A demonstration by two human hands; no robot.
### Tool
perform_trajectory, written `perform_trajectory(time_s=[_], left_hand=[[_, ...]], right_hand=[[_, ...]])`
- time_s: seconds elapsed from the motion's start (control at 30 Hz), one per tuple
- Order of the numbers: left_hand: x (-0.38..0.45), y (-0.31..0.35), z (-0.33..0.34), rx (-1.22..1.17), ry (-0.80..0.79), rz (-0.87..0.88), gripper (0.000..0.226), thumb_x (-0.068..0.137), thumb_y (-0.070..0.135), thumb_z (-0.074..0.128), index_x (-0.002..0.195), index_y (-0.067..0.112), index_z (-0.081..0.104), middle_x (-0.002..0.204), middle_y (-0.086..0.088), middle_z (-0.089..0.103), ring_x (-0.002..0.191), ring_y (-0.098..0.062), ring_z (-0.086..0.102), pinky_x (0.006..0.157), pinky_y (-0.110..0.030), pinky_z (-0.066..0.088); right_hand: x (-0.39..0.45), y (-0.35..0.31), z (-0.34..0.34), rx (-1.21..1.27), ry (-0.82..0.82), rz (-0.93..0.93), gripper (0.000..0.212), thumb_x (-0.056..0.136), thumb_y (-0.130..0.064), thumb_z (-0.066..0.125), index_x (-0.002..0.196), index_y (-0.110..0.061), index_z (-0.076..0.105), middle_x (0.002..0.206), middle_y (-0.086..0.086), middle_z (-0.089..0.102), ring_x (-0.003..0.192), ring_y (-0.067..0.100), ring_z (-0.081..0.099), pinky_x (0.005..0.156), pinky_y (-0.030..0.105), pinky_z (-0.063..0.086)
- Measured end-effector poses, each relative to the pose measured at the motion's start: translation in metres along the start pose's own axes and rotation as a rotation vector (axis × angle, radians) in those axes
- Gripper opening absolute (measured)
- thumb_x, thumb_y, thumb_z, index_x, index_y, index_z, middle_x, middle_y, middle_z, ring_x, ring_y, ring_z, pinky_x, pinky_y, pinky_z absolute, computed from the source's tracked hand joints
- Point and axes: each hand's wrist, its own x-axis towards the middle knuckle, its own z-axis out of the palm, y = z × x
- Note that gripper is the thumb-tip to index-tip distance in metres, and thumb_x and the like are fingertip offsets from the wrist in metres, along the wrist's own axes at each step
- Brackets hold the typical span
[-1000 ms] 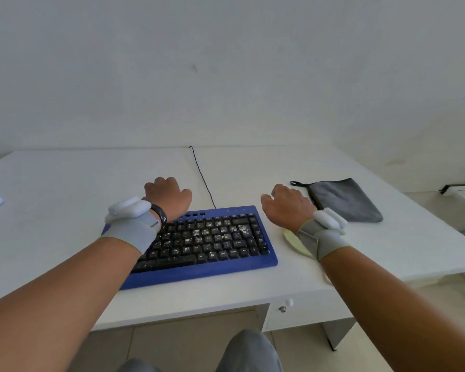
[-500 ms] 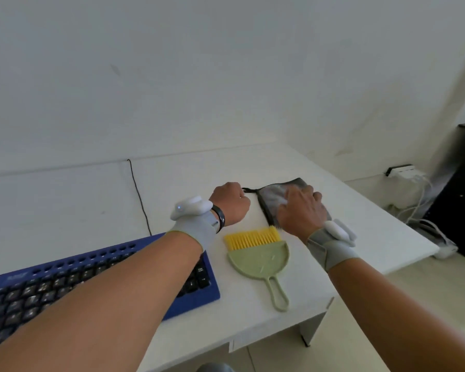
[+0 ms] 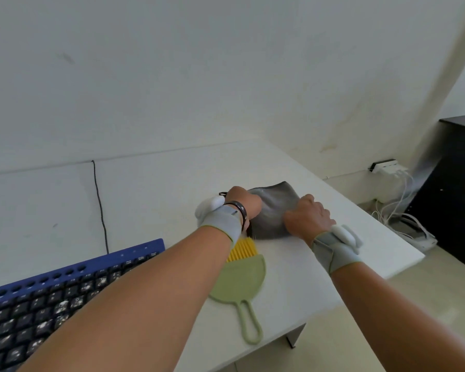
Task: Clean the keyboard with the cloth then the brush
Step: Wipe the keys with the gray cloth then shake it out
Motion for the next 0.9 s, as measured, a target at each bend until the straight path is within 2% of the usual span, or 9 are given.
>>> perform_trajectory(time_s=[0.07, 0.13, 0.2, 0.3, 0.37, 0.5, 0.63, 0.77, 0.9], left_hand=[[0.004, 0.001, 0.000, -0.055, 0.002, -0.006, 0.026, 0.091, 0.004, 0.051, 0.070, 0.012, 0.037, 0.089, -0.013, 0.052, 0.085, -0.028, 0.050, 0.081, -0.038, 0.051], [0.003, 0.003, -0.001, -0.120, -0.014, -0.020, 0.016, 0.089, 0.004, 0.055, 0.078, 0.010, 0.045, 0.098, -0.014, 0.054, 0.086, -0.028, 0.053, 0.086, -0.041, 0.053], [0.001, 0.004, -0.002, -0.195, -0.038, -0.053, 0.012, 0.088, 0.000, 0.059, 0.090, 0.006, 0.050, 0.094, -0.013, 0.056, 0.086, -0.028, 0.054, 0.087, -0.040, 0.052], [-0.005, 0.010, -0.008, -0.305, -0.084, -0.090, 0.012, 0.085, -0.009, 0.063, 0.087, 0.001, 0.057, 0.089, -0.016, 0.062, 0.090, -0.031, 0.061, 0.092, -0.044, 0.053], [-0.007, 0.012, -0.017, -0.329, -0.081, -0.056, 0.022, 0.083, -0.009, 0.063, 0.103, -0.001, 0.063, 0.102, -0.019, 0.067, 0.096, -0.033, 0.066, 0.090, -0.047, 0.055], [-0.006, 0.019, -0.026, -0.363, -0.035, 0.003, 0.039, 0.078, -0.004, 0.066, 0.117, 0.000, 0.062, 0.111, -0.019, 0.067, 0.097, -0.036, 0.066, 0.089, -0.049, 0.056], [-0.027, 0.020, -0.066, -0.430, 0.019, 0.060, 0.015, 0.085, -0.007, 0.061, 0.093, 0.006, 0.065, 0.088, -0.015, 0.067, 0.086, -0.032, 0.067, 0.079, -0.041, 0.056], [-0.045, 0.008, -0.110, -0.496, 0.050, 0.071, 0.017, 0.083, -0.002, 0.065, 0.097, 0.007, 0.067, 0.099, -0.016, 0.069, 0.094, -0.034, 0.067, 0.087, -0.048, 0.056], [-0.060, -0.010, -0.154, -0.530, 0.085, 0.119, 0.031, 0.078, -0.004, 0.070, 0.106, 0.008, 0.070, 0.104, -0.015, 0.071, 0.097, -0.035, 0.067, 0.084, -0.046, 0.057]], right_hand=[[0.001, 0.000, -0.001, 0.045, -0.004, 0.007, 0.041, 0.081, -0.014, 0.050, 0.121, -0.006, 0.048, 0.128, 0.019, 0.050, 0.118, 0.040, 0.047, 0.103, 0.045, 0.037], [0.001, 0.001, -0.002, 0.118, -0.002, 0.002, 0.036, 0.079, -0.010, 0.050, 0.115, -0.004, 0.050, 0.123, 0.020, 0.051, 0.112, 0.041, 0.050, 0.099, 0.045, 0.043], [-0.001, -0.002, -0.005, 0.180, 0.022, -0.014, 0.033, 0.079, -0.007, 0.049, 0.112, -0.002, 0.051, 0.120, 0.021, 0.051, 0.108, 0.042, 0.051, 0.092, 0.042, 0.045], [-0.007, -0.011, -0.010, 0.254, 0.070, -0.072, 0.019, 0.080, -0.003, 0.050, 0.098, -0.005, 0.054, 0.111, 0.019, 0.052, 0.106, 0.040, 0.052, 0.086, 0.039, 0.043], [-0.014, -0.021, -0.014, 0.326, 0.098, -0.129, 0.018, 0.076, 0.001, 0.048, 0.088, -0.011, 0.055, 0.105, 0.019, 0.054, 0.102, 0.038, 0.052, 0.086, 0.042, 0.047], [-0.023, -0.032, -0.023, 0.511, 0.140, -0.180, 0.025, 0.078, -0.004, 0.051, 0.092, -0.022, 0.059, 0.104, 0.015, 0.057, 0.093, 0.036, 0.057, 0.085, 0.050, 0.054], [-0.042, -0.057, -0.033, 0.731, 0.087, -0.229, 0.023, 0.087, -0.007, 0.055, 0.098, -0.027, 0.056, 0.103, 0.012, 0.061, 0.085, 0.027, 0.060, 0.072, 0.042, 0.056], [-0.063, -0.087, -0.037, 0.882, 0.020, -0.272, 0.026, 0.087, -0.008, 0.060, 0.106, -0.024, 0.056, 0.104, 0.012, 0.064, 0.093, 0.029, 0.064, 0.082, 0.046, 0.057], [-0.093, -0.116, -0.036, 1.003, -0.037, -0.329, 0.028, 0.084, -0.003, 0.063, 0.107, -0.019, 0.058, 0.098, 0.010, 0.066, 0.091, 0.028, 0.066, 0.083, 0.047, 0.058]])
